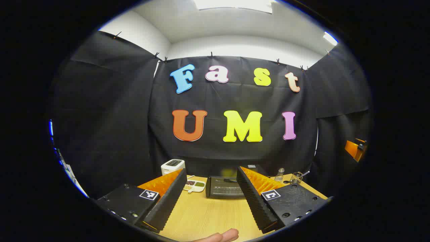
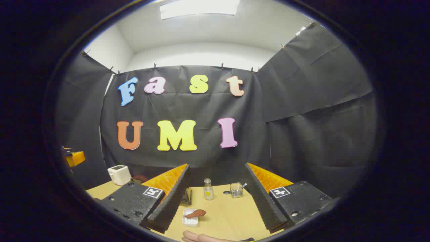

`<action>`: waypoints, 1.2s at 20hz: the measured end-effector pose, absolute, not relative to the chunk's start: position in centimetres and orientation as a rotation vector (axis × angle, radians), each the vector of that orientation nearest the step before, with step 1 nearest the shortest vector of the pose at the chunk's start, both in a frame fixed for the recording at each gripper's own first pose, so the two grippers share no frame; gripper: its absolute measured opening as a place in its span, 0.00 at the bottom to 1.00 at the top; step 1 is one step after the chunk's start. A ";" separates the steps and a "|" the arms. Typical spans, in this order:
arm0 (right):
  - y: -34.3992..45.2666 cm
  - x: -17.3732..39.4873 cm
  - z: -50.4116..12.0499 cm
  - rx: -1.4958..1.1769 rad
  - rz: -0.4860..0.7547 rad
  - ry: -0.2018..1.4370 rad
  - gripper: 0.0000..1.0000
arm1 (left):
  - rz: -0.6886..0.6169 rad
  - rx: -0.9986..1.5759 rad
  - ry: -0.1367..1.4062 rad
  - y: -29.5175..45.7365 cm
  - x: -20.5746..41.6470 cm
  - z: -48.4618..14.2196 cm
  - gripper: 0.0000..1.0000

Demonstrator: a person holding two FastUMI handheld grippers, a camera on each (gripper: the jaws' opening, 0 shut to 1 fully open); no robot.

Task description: Open the electric oven with the left hand, put the food in, and close the electric oven.

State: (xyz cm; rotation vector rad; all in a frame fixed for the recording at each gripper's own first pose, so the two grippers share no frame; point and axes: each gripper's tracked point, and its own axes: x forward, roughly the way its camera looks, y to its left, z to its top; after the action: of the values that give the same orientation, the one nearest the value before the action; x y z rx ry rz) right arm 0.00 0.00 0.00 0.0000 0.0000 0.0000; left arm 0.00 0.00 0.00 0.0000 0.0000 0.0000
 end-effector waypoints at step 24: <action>1.2 7.7 0.1 -0.044 0.042 -0.087 1.00 | -0.074 0.012 0.040 -5.1 14.0 -4.9 0.96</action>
State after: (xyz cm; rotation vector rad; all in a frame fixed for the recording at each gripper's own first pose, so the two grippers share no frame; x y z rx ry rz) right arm 7.66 1.22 0.12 -0.0443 -0.0868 0.0419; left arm 14.05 -5.11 -4.95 0.0119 0.0400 -0.0740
